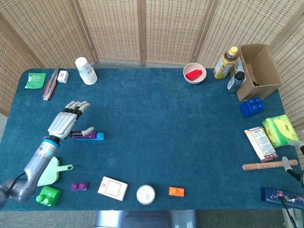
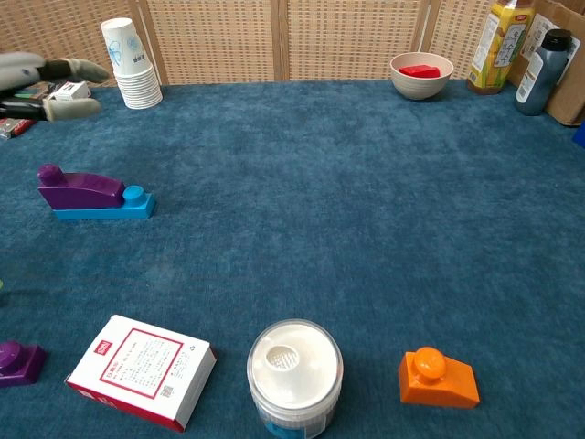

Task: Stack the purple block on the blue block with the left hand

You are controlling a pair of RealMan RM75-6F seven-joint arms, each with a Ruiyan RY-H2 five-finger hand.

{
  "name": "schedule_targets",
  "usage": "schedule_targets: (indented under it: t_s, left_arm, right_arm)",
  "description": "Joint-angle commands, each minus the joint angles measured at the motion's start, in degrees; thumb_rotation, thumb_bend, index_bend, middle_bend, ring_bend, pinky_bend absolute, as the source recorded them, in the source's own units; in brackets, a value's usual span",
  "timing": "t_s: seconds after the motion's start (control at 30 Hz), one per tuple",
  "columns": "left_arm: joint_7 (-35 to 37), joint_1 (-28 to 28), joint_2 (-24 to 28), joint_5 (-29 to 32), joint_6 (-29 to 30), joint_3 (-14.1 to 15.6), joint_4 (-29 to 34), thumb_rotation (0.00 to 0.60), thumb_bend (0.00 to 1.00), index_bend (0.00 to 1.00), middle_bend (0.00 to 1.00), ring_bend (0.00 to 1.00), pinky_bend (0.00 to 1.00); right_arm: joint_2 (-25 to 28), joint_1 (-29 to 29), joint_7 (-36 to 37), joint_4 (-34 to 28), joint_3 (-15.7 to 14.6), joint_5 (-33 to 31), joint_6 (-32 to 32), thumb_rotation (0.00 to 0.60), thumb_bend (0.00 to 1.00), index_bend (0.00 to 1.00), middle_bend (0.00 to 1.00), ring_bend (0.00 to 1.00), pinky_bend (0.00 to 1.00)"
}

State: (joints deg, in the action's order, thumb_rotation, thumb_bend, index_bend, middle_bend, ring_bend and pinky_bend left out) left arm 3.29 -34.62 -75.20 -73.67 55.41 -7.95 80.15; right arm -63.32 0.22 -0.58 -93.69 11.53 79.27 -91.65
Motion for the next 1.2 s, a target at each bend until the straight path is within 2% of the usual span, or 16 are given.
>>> schedule_targets:
  t_s: [0.03,0.1,0.17,0.27,0.53,0.73,0.93,1.2]
  left_arm:
    - [-3.2,3.7,5.8,1.7,3.8,0.8,7.1,0.117,0.25,0.07,0.01,0.0,0.0]
    - [-4.3,5.9,8.6,1.8,6.2,1.7,10.8,0.119,0.25,0.08,0.02,0.0,0.0]
    - [-4.7,10.4,12.3,0.8,11.5,3.6,15.4,0.12,0.25,0.09,0.02,0.0,0.0]
    - [-4.0,13.5,14.1,0.1,14.4,5.1,17.8,0.117,0.25,0.1,0.02,0.0,0.0]
    - [-1.7,21.0,18.0,-3.1,21.7,8.8,20.6,0.12,0.25,0.11,0.03,0.0,0.0]
    - [-0.4,25.9,19.3,-5.6,26.4,11.2,21.6,0.116,0.25,0.12,0.04,0.0,0.0]
    - [0.5,28.4,19.7,-7.8,28.5,12.0,21.7,0.114,0.26,0.13,0.05,0.0,0.0]
    - [1.0,29.1,19.3,-9.4,28.8,11.4,22.3,0.111,0.26,0.14,0.06,0.0,0.0]
  right_arm:
    - [-0.1,0.9,-1.3,-0.3,0.2,-0.1,0.9,0.6,0.29,0.36,0.18,0.0,0.07]
    - [-0.2,1.6,-2.2,-0.6,0.2,-0.1,1.8,0.6,0.29,0.36,0.18,0.0,0.07]
    - [-0.5,2.9,-4.0,-1.2,0.2,-0.1,3.4,0.6,0.29,0.36,0.17,0.0,0.07]
    - [-0.9,3.7,-5.3,-1.8,0.0,-0.2,4.3,0.6,0.29,0.34,0.17,0.0,0.07]
    - [-2.2,5.4,-7.5,-2.0,-1.2,1.1,6.5,0.6,0.29,0.3,0.16,0.0,0.06]
    - [-2.4,6.6,-10.4,-2.9,-2.0,0.9,8.5,0.6,0.29,0.28,0.16,0.0,0.02]
    - [-2.3,7.0,-11.4,-3.5,-2.2,0.4,8.9,0.6,0.29,0.26,0.16,0.0,0.02]
    - [-2.6,6.9,-10.9,-3.2,-2.8,0.3,8.8,0.6,0.29,0.26,0.16,0.0,0.02]
